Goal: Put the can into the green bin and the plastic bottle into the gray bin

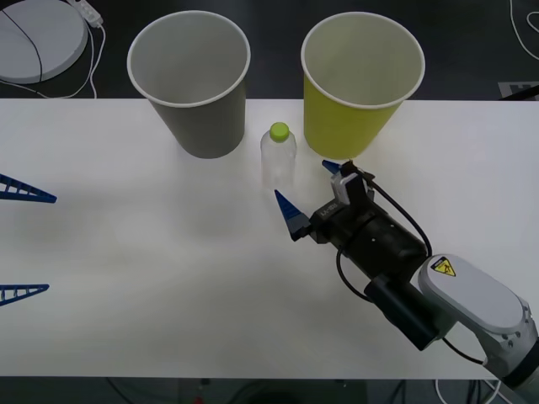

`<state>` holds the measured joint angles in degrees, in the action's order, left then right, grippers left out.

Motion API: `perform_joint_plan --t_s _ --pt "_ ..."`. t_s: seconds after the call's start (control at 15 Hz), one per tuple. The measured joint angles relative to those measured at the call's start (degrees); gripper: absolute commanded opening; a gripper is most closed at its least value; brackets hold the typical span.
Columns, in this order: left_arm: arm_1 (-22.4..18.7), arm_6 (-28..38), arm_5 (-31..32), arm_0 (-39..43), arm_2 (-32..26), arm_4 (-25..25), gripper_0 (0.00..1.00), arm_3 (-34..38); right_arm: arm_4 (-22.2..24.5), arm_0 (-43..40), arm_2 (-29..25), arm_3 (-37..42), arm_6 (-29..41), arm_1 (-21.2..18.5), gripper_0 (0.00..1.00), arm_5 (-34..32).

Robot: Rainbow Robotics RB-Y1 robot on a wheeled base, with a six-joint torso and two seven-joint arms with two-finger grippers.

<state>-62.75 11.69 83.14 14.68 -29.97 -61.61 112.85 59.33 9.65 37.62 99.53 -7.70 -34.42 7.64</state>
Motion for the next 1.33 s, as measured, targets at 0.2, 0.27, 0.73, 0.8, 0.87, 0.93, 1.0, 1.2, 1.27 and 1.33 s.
perform_joint_plan --t_s 0.2,0.27,0.73,0.8,0.87,0.93,1.0,1.2,1.27,1.33 --pt "0.0 0.0 0.0 0.0 0.0 0.0 1.0 0.0 0.3 1.9 0.1 -2.3 0.5 1.2 1.0 0.0" --pt "0.0 0.0 0.0 0.0 0.0 0.0 1.0 0.0 0.3 2.5 0.0 -3.0 0.6 1.5 1.0 0.0" --pt "0.0 0.0 0.0 0.0 0.0 0.0 1.0 0.0 0.5 5.8 0.5 -7.0 1.7 3.7 1.0 0.0" --pt "0.0 0.0 0.0 0.0 0.0 0.0 1.0 0.0 0.5 6.2 0.6 -7.4 1.8 4.0 1.0 0.0" --pt "0.0 0.0 0.0 0.0 0.0 0.0 1.0 0.0 0.5 6.7 0.9 -7.9 1.9 4.3 1.0 0.0" --pt "0.0 0.0 0.0 0.0 0.0 0.0 1.0 0.0 0.6 7.2 1.1 -8.4 2.1 4.6 1.0 0.0" --pt "0.0 0.0 0.0 0.0 0.0 0.0 1.0 0.0 0.7 7.7 1.2 -8.8 2.2 5.0 1.0 0.0" --pt "0.0 0.0 0.0 0.0 0.0 0.0 1.0 0.0 1.2 9.0 1.9 -9.8 2.5 5.9 1.0 0.5" --pt "0.0 0.0 0.0 0.0 0.0 0.0 1.0 0.0 1.3 9.7 2.4 -10.3 2.7 6.2 1.0 1.1" --pt "0.0 0.0 0.0 0.0 0.0 0.0 1.0 0.0 1.4 10.3 2.7 -10.7 2.8 6.5 1.0 1.7"
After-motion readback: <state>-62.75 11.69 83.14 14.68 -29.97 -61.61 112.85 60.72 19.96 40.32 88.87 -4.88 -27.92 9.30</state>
